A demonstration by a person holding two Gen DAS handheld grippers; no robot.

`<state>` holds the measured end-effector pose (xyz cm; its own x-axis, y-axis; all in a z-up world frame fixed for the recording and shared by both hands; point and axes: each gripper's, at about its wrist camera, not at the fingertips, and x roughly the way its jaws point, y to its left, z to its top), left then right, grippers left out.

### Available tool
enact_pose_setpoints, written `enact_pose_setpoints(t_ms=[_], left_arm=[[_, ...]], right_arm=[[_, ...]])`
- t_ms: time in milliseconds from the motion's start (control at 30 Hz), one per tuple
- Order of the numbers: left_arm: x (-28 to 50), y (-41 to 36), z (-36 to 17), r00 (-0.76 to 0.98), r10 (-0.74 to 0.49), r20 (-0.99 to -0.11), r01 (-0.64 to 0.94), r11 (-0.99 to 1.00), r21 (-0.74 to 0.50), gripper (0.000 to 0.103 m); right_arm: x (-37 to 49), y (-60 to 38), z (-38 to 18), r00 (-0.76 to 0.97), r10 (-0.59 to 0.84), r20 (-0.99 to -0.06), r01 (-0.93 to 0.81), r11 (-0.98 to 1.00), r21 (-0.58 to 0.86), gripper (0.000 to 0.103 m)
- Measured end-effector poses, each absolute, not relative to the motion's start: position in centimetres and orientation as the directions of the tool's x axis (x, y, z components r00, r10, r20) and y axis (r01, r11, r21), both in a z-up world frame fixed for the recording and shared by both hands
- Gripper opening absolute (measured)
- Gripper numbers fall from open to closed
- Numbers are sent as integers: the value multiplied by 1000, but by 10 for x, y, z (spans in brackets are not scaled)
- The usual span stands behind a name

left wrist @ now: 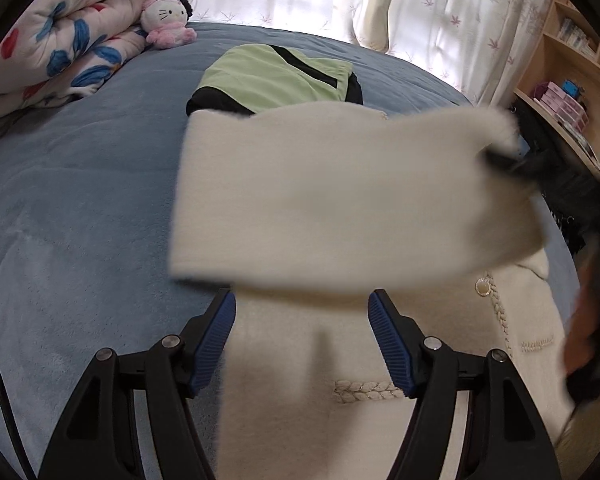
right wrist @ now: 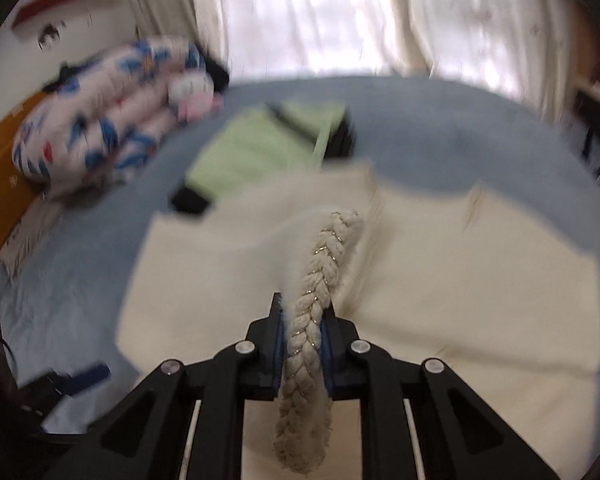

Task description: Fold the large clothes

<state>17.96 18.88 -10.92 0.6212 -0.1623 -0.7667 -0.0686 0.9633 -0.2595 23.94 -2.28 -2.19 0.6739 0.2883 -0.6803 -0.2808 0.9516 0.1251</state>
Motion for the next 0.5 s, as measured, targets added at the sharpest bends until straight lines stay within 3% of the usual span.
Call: enact_pose_setpoints(t_ms=[133, 233, 267, 367, 400, 500], left_arm=[[180, 185, -108, 628, -163, -761, -57, 966, -254, 67], [186, 178, -111, 620, -165, -767, -37, 970, -239, 67], [190, 178, -112, 617, -166, -770, -33, 971, -236, 67], [204, 177, -112, 606, -176, -776, -17, 972, -234, 67], [211, 178, -111, 603, -179, -777, -11, 972, -233, 67], [236, 185, -109, 603, -175, -778, 2, 976, -218, 67]], right_arm=[[247, -80, 4, 762, 140, -632, -149, 988, 40, 15], [261, -124, -13, 735, 70, -674, -51, 998, 48, 17], [267, -135, -23, 719, 64, -692, -34, 998, 58, 19], [283, -166, -73, 646, -27, -763, 52, 999, 9, 48], [286, -179, -92, 607, -58, -793, 86, 996, -7, 52], [286, -209, -118, 547, 47, -836, 111, 986, 128, 52]])
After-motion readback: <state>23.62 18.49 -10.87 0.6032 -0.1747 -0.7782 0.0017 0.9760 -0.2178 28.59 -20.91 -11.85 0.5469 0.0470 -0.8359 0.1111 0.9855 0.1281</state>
